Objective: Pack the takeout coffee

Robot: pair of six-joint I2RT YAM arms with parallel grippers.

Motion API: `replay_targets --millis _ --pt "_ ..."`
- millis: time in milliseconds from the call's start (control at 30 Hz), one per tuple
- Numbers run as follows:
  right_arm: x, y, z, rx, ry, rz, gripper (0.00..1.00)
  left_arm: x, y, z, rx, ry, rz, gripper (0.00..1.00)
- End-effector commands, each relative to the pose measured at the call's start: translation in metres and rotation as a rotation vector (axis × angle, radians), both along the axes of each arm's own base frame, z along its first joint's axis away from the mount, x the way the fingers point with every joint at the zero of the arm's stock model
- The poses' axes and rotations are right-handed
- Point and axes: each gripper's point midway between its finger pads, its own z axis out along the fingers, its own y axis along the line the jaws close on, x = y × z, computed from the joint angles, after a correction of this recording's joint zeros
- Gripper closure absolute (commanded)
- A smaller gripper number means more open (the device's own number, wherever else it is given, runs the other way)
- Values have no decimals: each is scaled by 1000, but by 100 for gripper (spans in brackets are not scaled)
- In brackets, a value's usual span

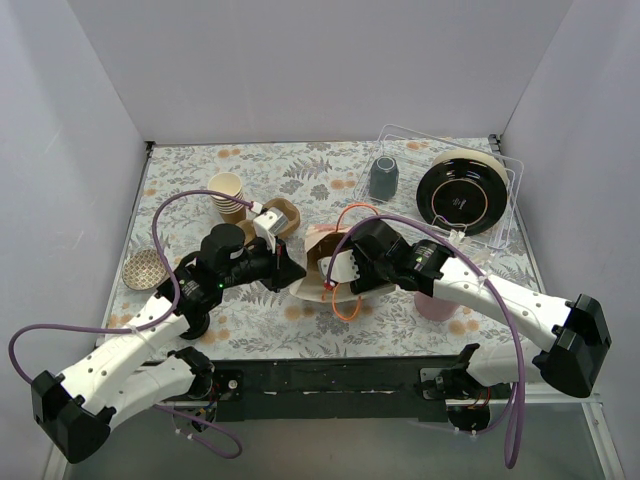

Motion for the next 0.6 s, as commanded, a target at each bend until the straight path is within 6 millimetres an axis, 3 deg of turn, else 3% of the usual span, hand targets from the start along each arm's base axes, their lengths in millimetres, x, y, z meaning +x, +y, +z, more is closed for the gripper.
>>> replay_targets --millis 0,300,567 --pt "10 -1 23 -24 -81 12 72 5 9 4 49 -33 33 100" --pt "18 16 50 103 -133 5 72 9 8 7 60 -41 35 100" --pt "13 15 50 64 -121 34 72 12 10 9 76 -47 48 100"
